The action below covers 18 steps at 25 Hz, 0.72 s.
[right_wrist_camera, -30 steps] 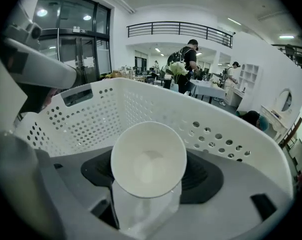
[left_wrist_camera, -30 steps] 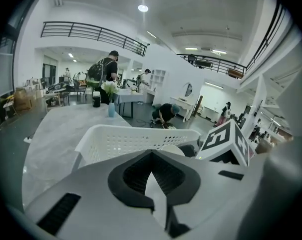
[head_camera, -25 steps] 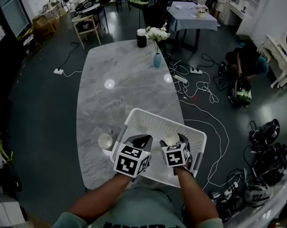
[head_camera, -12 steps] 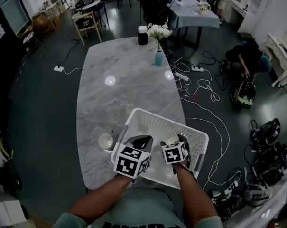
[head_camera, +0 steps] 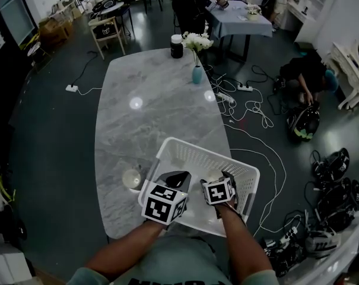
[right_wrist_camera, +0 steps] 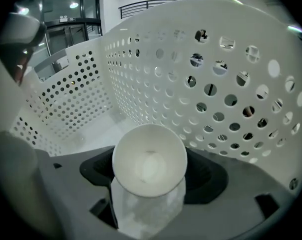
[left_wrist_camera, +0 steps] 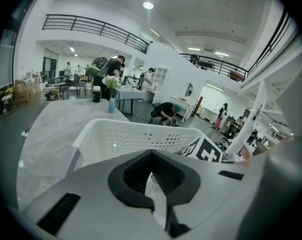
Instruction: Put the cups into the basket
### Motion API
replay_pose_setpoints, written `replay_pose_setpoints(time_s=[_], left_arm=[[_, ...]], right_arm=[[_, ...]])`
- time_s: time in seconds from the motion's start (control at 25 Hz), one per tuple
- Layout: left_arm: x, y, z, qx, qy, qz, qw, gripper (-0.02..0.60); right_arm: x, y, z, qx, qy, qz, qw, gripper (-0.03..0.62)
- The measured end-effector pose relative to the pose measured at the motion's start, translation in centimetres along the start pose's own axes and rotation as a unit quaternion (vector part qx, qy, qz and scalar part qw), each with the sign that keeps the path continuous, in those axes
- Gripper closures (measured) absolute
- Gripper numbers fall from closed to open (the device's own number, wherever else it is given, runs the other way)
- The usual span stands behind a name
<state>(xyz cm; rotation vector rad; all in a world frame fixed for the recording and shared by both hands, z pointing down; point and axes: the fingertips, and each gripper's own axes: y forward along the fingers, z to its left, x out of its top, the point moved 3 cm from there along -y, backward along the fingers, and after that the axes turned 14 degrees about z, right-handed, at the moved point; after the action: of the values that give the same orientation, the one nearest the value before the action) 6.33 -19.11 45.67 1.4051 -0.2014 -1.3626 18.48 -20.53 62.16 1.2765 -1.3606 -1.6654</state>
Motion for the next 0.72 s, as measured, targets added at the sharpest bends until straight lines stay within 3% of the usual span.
replay_pose_setpoints(time_s=[0.32, 0.72], left_arm=[[-0.1, -0.4, -0.3, -0.005, 0.004, -0.004, 1.0, 0.581], [0.3, -1.9, -0.4, -0.01, 0.01, -0.022, 0.9997, 0.582]], right_arm=[[-1.2, -0.9, 0.0, 0.014, 0.019, 0.019, 1.0, 0.204], [1.8, -7.8, -0.1, -0.006, 0.006, -0.102, 0.995, 0.204]])
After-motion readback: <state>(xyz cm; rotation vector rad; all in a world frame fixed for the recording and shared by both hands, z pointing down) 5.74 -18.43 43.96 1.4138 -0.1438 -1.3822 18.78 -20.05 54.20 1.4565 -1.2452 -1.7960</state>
